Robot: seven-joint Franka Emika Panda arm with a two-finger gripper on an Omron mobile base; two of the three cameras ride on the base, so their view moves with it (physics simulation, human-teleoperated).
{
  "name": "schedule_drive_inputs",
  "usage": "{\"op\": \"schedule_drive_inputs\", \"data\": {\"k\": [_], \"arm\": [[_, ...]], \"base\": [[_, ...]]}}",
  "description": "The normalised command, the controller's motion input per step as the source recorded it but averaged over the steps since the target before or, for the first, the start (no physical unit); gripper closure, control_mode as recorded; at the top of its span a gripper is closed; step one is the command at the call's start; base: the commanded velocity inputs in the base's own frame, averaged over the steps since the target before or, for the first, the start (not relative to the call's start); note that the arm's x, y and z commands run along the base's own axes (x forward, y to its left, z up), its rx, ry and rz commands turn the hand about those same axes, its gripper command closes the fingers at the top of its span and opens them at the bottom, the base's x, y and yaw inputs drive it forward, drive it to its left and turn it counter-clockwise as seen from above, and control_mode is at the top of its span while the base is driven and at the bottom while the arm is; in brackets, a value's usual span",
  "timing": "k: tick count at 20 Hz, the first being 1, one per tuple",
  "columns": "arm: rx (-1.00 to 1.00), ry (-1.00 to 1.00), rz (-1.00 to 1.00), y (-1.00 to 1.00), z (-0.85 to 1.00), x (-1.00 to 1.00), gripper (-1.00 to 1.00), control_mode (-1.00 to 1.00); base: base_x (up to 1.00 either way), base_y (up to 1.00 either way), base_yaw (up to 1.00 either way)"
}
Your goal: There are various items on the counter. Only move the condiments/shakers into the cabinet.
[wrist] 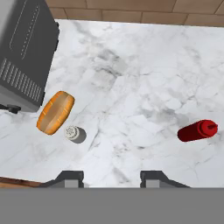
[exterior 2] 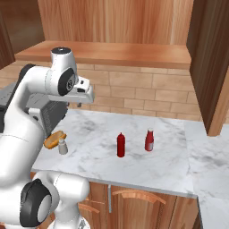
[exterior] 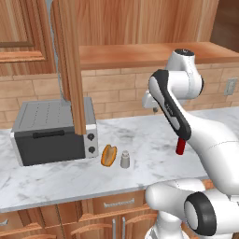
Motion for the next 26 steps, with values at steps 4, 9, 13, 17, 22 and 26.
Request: {"op": "schedule_drive_inputs", "data": {"k": [4,9,13,17,22,26], "arm": [[0.00,-0.02,0.00,0.00,0.00,-0.04,-1.00,-1.00],[0.00,0.03,-0.01,-0.05,-0.27,-0.05,-1.00,-1.00],[0.00,0.05,0.00,0.28,-0.42,-0.14,-1.00,-1.00],[0.01,0.01,0.01,0.50,-0.49,-0.23,-1.00,-1.00],[0.01,0.00,0.06,0.59,-0.51,-0.17,-1.00,-1.00],[0.01,0.00,0.08,0.61,-0.48,-0.01,-1.00,-1.00]], "base": [[0.00,0.00,0.00],[0.00,0.00,0.00],[0.00,0.00,0.00],[0.00,0.00,0.00],[0.00,0.00,0.00],[0.00,0.00,0.00]]}}
